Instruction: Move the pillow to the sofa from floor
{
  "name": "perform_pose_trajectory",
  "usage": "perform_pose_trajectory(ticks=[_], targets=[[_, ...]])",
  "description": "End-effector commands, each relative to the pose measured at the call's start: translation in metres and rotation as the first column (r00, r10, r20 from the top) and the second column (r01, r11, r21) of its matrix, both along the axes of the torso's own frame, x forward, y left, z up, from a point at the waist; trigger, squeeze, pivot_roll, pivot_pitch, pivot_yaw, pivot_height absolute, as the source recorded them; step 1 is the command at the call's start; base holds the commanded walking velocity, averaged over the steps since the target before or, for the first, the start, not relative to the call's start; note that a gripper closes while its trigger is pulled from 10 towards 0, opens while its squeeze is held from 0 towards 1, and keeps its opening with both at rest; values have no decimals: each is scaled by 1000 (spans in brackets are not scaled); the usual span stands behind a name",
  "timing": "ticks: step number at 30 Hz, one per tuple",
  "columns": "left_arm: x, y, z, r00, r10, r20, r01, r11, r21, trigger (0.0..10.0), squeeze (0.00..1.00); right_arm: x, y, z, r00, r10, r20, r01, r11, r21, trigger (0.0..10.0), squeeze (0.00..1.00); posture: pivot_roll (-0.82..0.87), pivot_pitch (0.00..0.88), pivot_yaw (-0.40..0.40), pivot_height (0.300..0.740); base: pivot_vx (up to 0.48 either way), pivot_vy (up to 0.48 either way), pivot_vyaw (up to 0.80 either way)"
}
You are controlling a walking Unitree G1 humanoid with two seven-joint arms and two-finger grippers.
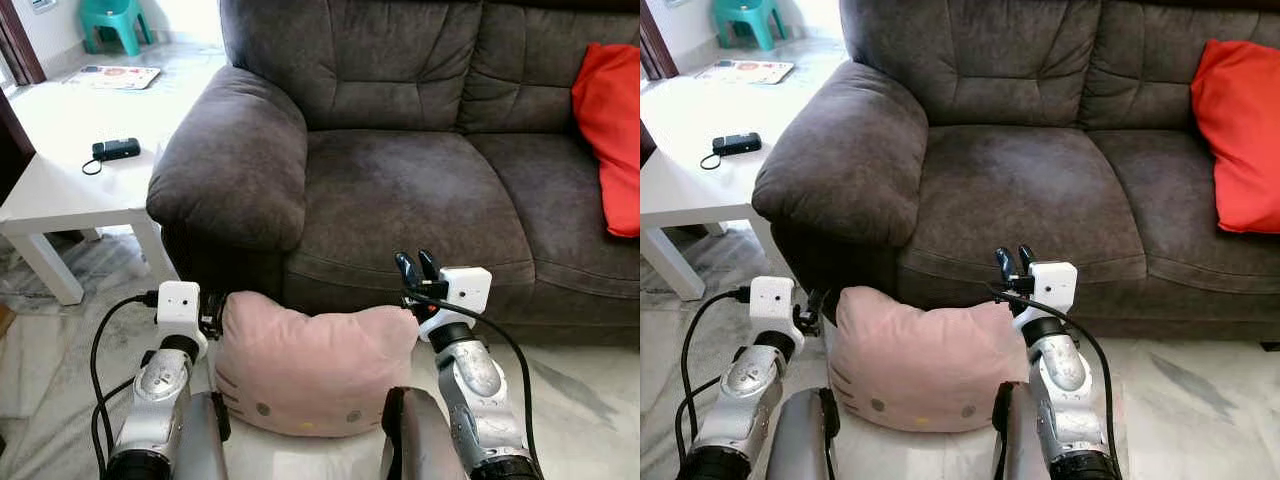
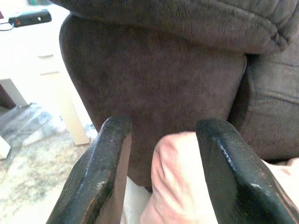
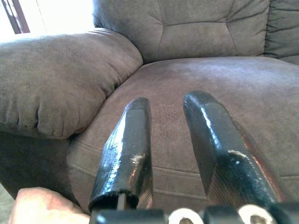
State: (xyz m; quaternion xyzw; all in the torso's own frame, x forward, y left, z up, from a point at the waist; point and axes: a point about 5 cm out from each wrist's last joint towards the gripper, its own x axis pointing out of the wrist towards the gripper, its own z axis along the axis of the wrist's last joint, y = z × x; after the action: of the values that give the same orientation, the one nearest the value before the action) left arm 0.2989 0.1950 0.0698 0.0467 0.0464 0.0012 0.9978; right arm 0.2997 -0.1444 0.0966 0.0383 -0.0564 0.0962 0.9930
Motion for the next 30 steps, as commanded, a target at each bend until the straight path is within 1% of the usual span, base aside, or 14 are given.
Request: perform_pose_trajectory(ticks=[1,4,7,13,19,25,30], targets=[[0,-2,-5,1000,-19,-24,19,1000,19,10000,0,-1,-1,-1,1000,1,-9,-1,1000,-2,10000,0,44,0,-60,462,0,0,0],[-2,-3,-13,998,-25,-54,27,999,26,10000,0,-1,0,-1,1000,5,-9,-5,1000,-2,10000,0,42,0,-61,462,0,0,0],[-1,-2,-14,998,-23,-53,24,999,24,10000,0,-1,-1,-1,1000,4,-10,-4,1000,-4,10000,0,42,0,-62,462,0,0,0],[2,-2,-6,1000,-23,-1,23,999,27,10000,0,0,0,0,1000,3,-8,-3,1000,3,10000,0,43,0,-64,462,0,0,0],[3,-4,-4,1000,-26,13,26,999,29,10000,0,2,1,2,1000,-6,-10,7,1000,16,10000,0,45,0,-64,462,0,0,0],[3,-4,-3,999,-25,23,25,999,29,10000,0,1,1,1,1000,-1,-11,1,1000,16,10000,0,44,0,-64,427,0,0,0],[3,-4,-2,999,-22,29,21,999,31,10000,0,0,3,1,1000,15,-4,-15,1000,21,10000,0,46,0,-65,427,0,0,0]])
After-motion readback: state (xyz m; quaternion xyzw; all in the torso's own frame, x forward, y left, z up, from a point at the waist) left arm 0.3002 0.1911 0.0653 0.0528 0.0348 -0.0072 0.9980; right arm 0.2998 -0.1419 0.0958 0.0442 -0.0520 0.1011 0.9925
